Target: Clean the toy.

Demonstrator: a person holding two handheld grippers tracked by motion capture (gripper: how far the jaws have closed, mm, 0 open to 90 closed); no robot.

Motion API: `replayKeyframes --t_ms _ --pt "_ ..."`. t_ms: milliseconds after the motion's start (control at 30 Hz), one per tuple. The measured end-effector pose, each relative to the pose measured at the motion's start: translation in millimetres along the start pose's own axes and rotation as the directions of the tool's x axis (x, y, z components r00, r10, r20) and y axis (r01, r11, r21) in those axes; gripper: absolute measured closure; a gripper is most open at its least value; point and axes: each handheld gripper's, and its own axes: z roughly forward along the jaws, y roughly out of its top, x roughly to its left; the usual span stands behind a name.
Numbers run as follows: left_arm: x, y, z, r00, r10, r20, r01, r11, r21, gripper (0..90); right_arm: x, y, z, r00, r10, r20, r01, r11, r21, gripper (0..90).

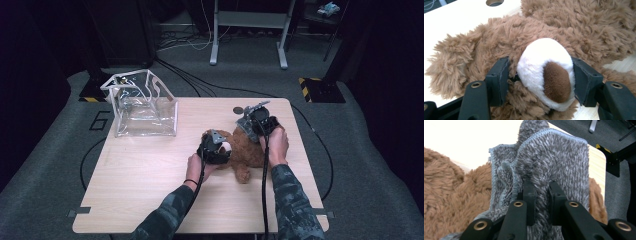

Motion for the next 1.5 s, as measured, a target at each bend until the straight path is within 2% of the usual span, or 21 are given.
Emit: replayKeyframes --t_ms 67,200,333,367,433,500,567,633,700,733,767,867,933,1000,1067,1133,1200,1300,1367,1467,1500 --pt "-0.2 -0.2 -0.3 1.0 -0.003 -0.003 0.003 1.0 0.0 37.0 -1.4 -0.7 -7.2 0.9999 0.013 -0.003 -0.013 0.999 -0.032 79.6" --pt "0.4 -0.3 -0.1 1.0 -0.005 -0.001 0.005 1.0 -0.002 36.9 5.2 3.0 -29.3 0.9949 0.044 -0.091 -0.056 0.99 -0.133 79.8" --pt "-1.0 -0.3 0.4 0.9999 -0.013 -0.008 0.013 0.9999 -0.01 36.6 23.7 7.9 -46.9 0.9826 -0.011 -0.185 -0.024 0.982 -0.187 79.8" --pt "-1.3 -0.4 0.4 0.9999 -0.014 -0.009 0.013 0.9999 -0.01 36.6 31.2 7.7 -48.7 0.9743 -0.028 -0.224 -0.015 0.982 -0.189 79.8" --pt "-1.5 -0.4 0.3 0.9998 -0.011 -0.014 0.011 0.9999 -0.009 36.5 43.9 5.4 -44.8 0.9637 -0.072 -0.257 0.028 0.985 -0.171 79.8" --pt "-1.7 -0.6 0.3 0.9998 -0.014 -0.015 0.014 0.9998 -0.013 36.5 54.5 0.3 -33.2 0.9594 -0.094 -0.266 0.058 0.988 -0.141 79.9" --pt "-2.0 -0.7 0.1 0.9998 -0.009 -0.015 0.009 0.9999 -0.008 36.5 60.0 -5.5 -19.3 0.9558 -0.087 -0.281 0.059 0.993 -0.105 79.9" --pt "-2.0 -0.7 -0.7 0.9999 -0.005 -0.009 0.005 1.0 0.0 36.5 62.6 -12.7 -3.6 0.9588 -0.069 -0.276 0.053 0.997 -0.062 80.1" --pt "-1.9 -0.8 -0.6 0.9999 0.0 -0.013 0.0 1.0 -0.003 36.5 61.2 -14.1 0.2 0.9576 -0.061 -0.281 0.048 0.997 -0.052 80.2" --pt "-2.0 -0.9 -0.6 0.9999 -0.005 -0.013 0.005 1.0 -0.006 36.5 59.2 -15.1 3.2 0.9584 -0.032 -0.284 0.019 0.999 -0.047 80.3" --pt "-2.1 -0.8 -0.5 0.9999 -0.006 -0.015 0.006 1.0 -0.008 36.5 54.9 -13.0 3.9 0.9611 -0.027 -0.275 0.017 0.999 -0.037 80.3" --pt "-2.3 -0.4 -0.6 0.9999 -0.009 -0.014 0.008 1.0 -0.005 36.5 47.0 -7.4 3.4 0.9748 -0.057 -0.216 0.047 0.998 -0.052 80.4" --pt "-2.1 -0.1 -0.6 0.9998 -0.01 -0.017 0.01 0.9999 -0.005 36.5 37.5 -4.5 4.5 0.9835 -0.026 -0.179 0.017 0.998 -0.053 80.5" --pt "-1.9 0.2 -0.8 0.9998 -0.008 -0.016 0.008 1.0 -0.003 36.5 28.1 -3.0 6.2 0.9865 0.016 -0.163 -0.023 0.999 -0.043 80.5" --pt "-2.2 0.0 -0.4 0.9998 -0.01 -0.017 0.01 0.9999 -0.008 36.5 21.9 -2.9 6.1 0.9944 0.026 -0.102 -0.031 0.999 -0.044 80.6" --pt "-2.4 -0.1 -0.7 0.9998 -0.014 -0.014 0.014 0.9999 -0.006 36.5 18.3 -3.4 0.9 0.9974 0.028 -0.066 -0.031 0.998 -0.056 80.6" --pt "-1.8 -0.1 -0.9 0.9998 -0.013 -0.015 0.013 0.9999 -0.007 36.5 11.9 -4.3 -9.9 0.997 0.061 -0.049 -0.065 0.994 -0.084 80.6" --pt "-0.7 -0.1 -1.1 0.9999 -0.013 -0.011 0.013 0.9999 -0.005 36.5 -4.1 -8.4 -32.9 0.9928 0.107 -0.054 -0.114 0.984 -0.135 80.6" --pt "-1.0 0.1 -1.1 0.9998 -0.012 -0.015 0.012 0.9999 -0.003 36.4 -13.3 -14.3 -46.4 0.9931 0.107 -0.046 -0.113 0.981 -0.157 80.6" --pt "-1.2 0.4 -0.6 0.9998 -0.013 -0.017 0.013 0.9999 -0.003 36.4 -21.4 -24.5 -56.1 0.9917 0.123 -0.035 -0.127 0.981 -0.145 80.6" --pt "-1.1 0.5 -0.6 0.9998 -0.013 -0.017 0.013 0.9999 -0.003 36.4 -22.5 -27.2 -55.4 0.9899 0.138 -0.035 -0.141 0.983 -0.119 80.6"
